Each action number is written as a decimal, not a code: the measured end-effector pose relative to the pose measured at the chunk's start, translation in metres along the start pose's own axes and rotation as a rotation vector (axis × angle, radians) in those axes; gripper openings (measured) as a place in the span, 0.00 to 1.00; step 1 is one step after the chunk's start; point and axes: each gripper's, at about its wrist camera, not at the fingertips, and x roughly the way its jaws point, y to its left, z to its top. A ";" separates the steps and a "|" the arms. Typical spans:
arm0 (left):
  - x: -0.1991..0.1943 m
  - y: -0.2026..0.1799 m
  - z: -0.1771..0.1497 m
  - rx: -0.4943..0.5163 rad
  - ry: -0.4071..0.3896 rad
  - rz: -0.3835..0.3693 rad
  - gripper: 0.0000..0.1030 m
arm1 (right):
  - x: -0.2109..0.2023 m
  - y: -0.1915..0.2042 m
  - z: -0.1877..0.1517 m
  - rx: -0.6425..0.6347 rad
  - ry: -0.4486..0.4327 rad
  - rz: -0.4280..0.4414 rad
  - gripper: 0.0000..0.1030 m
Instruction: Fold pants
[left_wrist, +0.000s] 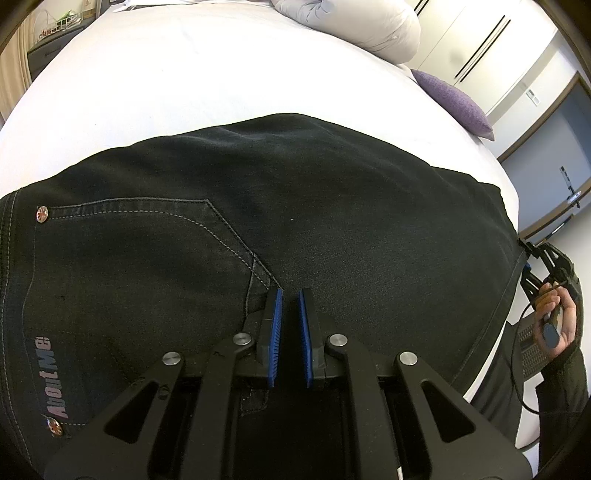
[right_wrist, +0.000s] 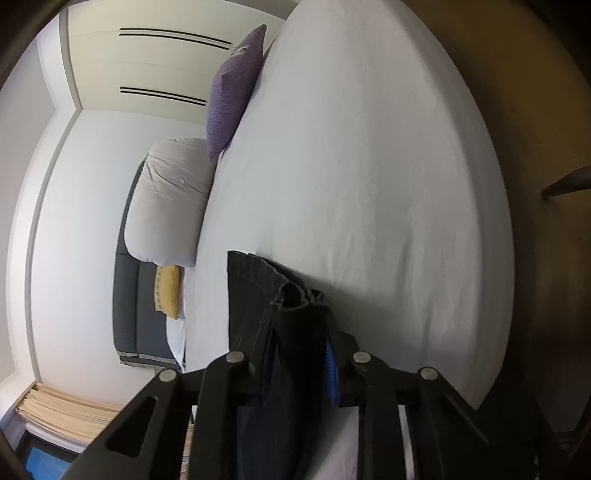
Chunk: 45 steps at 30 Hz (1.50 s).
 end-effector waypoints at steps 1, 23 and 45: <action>0.000 0.000 0.000 0.001 0.000 0.001 0.09 | 0.001 0.000 0.001 0.000 0.001 0.005 0.24; 0.001 0.003 0.003 -0.002 0.001 0.000 0.09 | -0.008 0.128 -0.082 -0.699 0.011 -0.131 0.13; 0.014 -0.040 0.072 -0.252 0.122 -0.447 0.63 | 0.021 0.167 -0.341 -1.752 0.098 -0.343 0.13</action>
